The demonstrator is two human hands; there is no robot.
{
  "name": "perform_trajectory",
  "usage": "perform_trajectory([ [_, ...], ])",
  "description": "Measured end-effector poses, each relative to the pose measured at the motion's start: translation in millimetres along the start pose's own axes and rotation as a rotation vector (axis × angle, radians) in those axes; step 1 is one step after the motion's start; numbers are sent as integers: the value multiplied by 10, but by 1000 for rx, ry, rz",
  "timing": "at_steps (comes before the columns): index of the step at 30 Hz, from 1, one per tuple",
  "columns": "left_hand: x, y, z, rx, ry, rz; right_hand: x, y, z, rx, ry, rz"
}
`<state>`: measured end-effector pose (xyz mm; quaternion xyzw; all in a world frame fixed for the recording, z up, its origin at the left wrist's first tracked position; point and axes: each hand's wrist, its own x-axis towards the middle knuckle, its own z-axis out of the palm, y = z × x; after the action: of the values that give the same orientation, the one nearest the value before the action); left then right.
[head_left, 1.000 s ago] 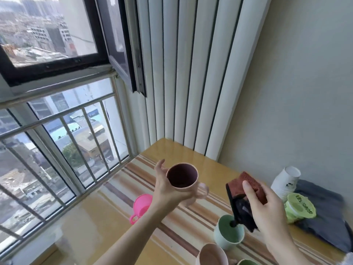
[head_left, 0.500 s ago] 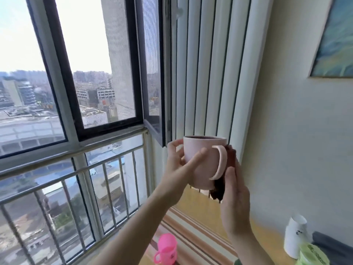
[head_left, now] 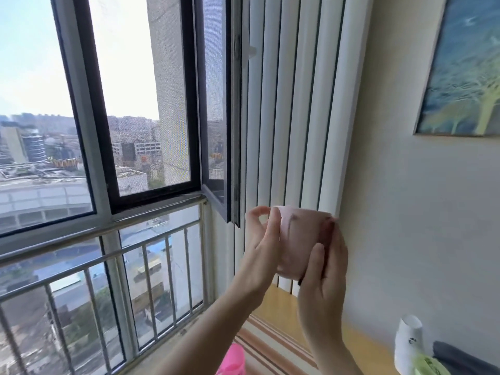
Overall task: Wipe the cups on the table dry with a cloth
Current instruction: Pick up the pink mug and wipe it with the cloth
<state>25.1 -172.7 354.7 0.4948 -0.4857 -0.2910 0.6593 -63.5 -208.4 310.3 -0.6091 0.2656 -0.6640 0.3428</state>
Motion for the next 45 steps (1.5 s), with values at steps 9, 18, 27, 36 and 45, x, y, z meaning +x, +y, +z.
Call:
perform_trajectory([
  [9,16,-69,88,29,-77,60,40,107,-60,-342,-64,-349],
  [18,182,17,83,-322,-28,-188,92,95,-130,-637,-193,-525],
  [27,237,-78,56,-314,-147,-178,362,110,-298,137,-129,103],
  [36,327,-189,124,23,346,188,103,131,-27,-58,118,-126],
  [45,113,-208,130,-79,-28,-10,64,159,-17,-263,13,-458],
])
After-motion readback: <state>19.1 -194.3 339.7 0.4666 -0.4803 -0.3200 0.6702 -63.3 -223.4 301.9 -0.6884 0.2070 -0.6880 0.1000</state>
